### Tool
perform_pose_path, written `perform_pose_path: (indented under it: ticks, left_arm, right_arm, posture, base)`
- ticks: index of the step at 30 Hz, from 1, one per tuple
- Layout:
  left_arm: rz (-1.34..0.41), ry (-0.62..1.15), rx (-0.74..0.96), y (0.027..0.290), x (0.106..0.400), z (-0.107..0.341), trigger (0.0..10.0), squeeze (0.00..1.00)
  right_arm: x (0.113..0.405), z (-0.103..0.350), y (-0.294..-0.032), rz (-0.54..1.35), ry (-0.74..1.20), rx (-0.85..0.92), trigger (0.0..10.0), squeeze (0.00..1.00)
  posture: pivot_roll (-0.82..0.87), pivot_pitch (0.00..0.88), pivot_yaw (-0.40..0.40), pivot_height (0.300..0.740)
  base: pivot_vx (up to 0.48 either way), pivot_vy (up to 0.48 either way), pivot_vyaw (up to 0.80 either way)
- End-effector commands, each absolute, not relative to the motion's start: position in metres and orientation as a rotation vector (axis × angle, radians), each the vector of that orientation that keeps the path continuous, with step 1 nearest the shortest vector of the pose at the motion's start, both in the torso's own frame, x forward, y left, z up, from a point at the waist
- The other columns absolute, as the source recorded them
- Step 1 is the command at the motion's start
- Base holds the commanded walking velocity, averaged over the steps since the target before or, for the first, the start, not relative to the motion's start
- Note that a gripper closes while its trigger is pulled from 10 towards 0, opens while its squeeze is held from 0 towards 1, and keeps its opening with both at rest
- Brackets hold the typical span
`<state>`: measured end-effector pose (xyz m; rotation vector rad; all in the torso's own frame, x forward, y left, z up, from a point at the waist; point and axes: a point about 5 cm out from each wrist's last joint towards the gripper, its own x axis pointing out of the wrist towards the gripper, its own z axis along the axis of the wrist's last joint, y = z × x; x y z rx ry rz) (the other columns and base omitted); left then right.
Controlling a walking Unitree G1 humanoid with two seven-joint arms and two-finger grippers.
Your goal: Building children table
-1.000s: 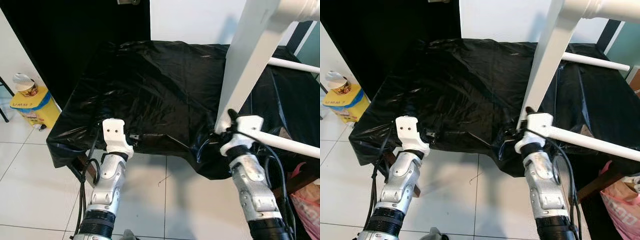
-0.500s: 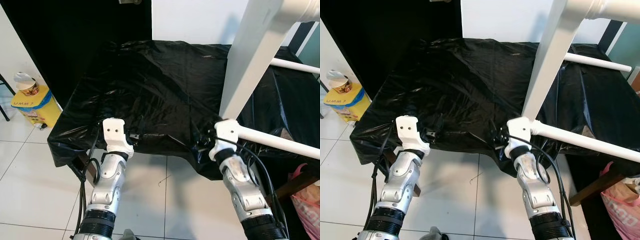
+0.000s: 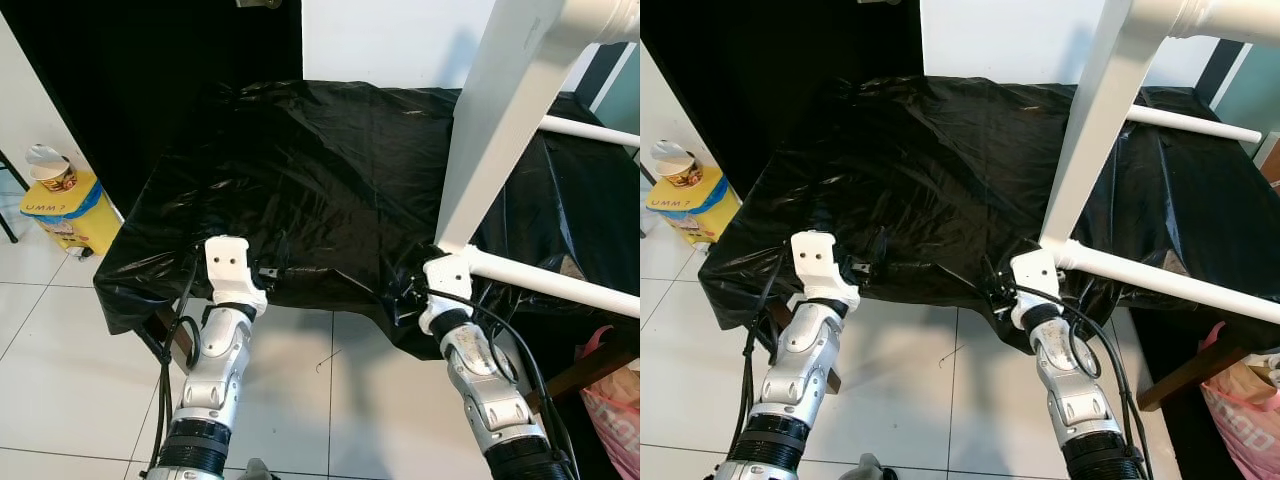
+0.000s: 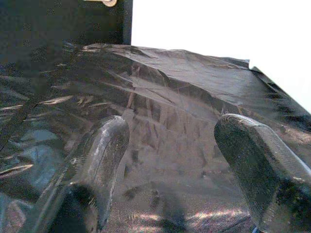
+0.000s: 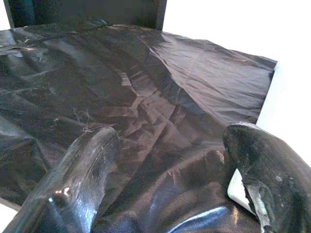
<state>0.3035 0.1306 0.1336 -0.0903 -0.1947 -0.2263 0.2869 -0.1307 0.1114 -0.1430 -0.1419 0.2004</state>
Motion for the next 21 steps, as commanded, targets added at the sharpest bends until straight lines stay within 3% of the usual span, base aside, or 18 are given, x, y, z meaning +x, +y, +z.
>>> perform_pose_path:
  ticks: [1, 8, 10, 11, 12, 21]
  left_arm:
    - [-0.247, -0.178, -0.081, 0.129, 0.303, 0.129, 10.0, 0.0]
    - [-0.248, -0.177, -0.074, 0.129, 0.303, 0.129, 10.0, 0.0]
    - [-0.249, -0.177, -0.072, 0.13, 0.303, 0.129, 10.0, 0.0]
    - [-0.249, -0.177, -0.072, 0.13, 0.303, 0.129, 10.0, 0.0]
    - [-0.25, -0.177, -0.07, 0.13, 0.303, 0.129, 10.0, 0.0]
    - [-0.257, -0.178, -0.07, 0.128, 0.304, 0.13, 10.0, 0.0]
  right_arm:
    - [0.287, 0.107, -0.133, 0.189, -0.129, -0.137, 10.0, 0.0]
    - [0.287, 0.1, -0.135, 0.158, -0.086, 0.004, 10.0, 0.0]
    - [0.287, 0.099, -0.14, 0.124, -0.049, 0.23, 10.0, 0.0]
    - [0.287, 0.099, -0.14, 0.124, -0.049, 0.23, 10.0, 0.0]
    - [0.288, 0.1, -0.143, 0.104, -0.038, 0.385, 10.0, 0.0]
    - [0.289, 0.099, -0.142, 0.117, -0.037, 0.394, 10.0, 0.0]
  posture:
    - [0.03, 0.029, -0.025, 0.74]
    - [0.03, 0.027, -0.023, 0.74]
    - [0.03, 0.027, -0.022, 0.74]
    - [0.03, 0.027, -0.022, 0.74]
    - [0.03, 0.026, -0.021, 0.74]
    - [0.03, 0.021, -0.02, 0.74]
  base:
    - [0.0, 0.0, 0.0]
    - [0.0, 0.0, 0.0]
    - [0.0, 0.0, 0.0]
    - [0.0, 0.0, 0.0]
    - [0.0, 0.0, 0.0]
    - [0.0, 0.0, 0.0]
